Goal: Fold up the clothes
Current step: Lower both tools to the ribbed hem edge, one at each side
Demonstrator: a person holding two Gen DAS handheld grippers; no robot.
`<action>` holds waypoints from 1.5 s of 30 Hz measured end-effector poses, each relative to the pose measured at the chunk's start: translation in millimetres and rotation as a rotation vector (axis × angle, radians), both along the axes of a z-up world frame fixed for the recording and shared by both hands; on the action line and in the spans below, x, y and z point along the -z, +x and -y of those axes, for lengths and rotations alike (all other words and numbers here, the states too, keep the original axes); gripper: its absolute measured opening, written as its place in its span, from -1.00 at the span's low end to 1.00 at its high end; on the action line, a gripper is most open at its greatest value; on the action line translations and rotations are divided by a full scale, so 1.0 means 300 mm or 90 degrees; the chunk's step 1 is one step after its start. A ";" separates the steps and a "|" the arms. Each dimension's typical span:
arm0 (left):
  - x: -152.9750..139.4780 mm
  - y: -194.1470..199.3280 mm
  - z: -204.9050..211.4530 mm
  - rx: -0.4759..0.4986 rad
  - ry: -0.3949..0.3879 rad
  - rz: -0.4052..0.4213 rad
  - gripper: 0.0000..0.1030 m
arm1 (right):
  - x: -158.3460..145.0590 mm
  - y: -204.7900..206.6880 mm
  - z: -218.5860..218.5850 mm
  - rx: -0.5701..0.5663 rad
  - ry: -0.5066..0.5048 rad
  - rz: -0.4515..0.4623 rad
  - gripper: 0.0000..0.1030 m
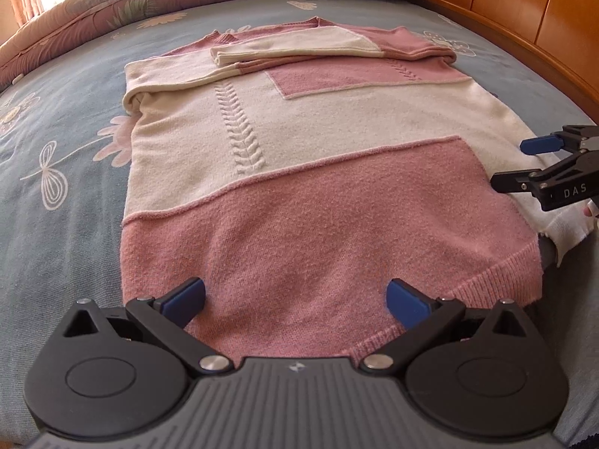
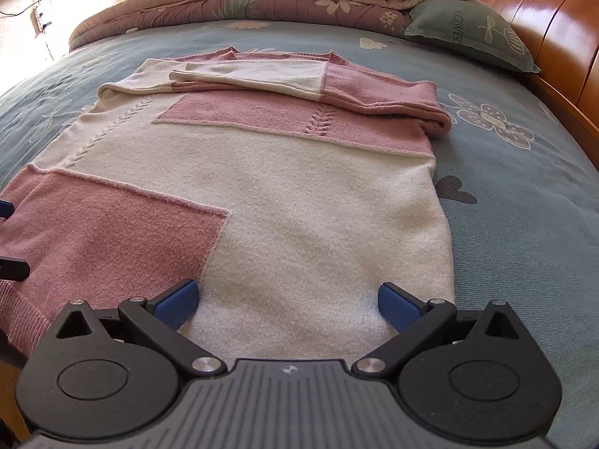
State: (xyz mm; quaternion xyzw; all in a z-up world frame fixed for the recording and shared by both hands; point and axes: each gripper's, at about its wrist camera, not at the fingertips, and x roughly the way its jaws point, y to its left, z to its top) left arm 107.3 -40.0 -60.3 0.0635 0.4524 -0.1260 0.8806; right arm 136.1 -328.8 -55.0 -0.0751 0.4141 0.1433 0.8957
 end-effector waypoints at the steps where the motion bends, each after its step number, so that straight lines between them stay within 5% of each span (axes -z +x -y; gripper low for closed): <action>1: -0.004 -0.009 -0.002 0.000 0.000 -0.002 0.99 | -0.009 -0.007 -0.004 0.005 -0.002 -0.007 1.00; 7: -0.033 -0.014 0.019 0.015 0.003 0.015 0.99 | -0.075 -0.057 -0.115 -0.100 0.020 0.027 1.00; 12: -0.033 0.003 0.021 0.014 -0.013 0.012 0.99 | -0.034 -0.037 -0.236 -0.153 0.016 0.005 1.00; 15: -0.005 0.000 0.004 0.004 -0.014 -0.006 0.99 | -0.005 -0.053 -0.269 -0.161 -0.015 0.006 1.00; 26: -0.005 -0.021 -0.009 0.005 -0.016 0.006 0.99 | 0.008 -0.140 -0.154 -0.137 0.033 0.010 1.00; 31: -0.020 -0.005 0.022 0.039 -0.059 0.008 0.99 | 0.001 -0.138 -0.160 -0.127 0.030 0.012 1.00; 36: 0.010 -0.025 0.048 0.063 -0.019 0.019 0.99 | -0.008 -0.133 -0.168 -0.120 0.024 0.011 1.00; 45: -0.021 -0.027 0.004 0.028 -0.021 0.012 0.99 | -0.012 -0.120 -0.223 -0.137 0.012 0.009 1.00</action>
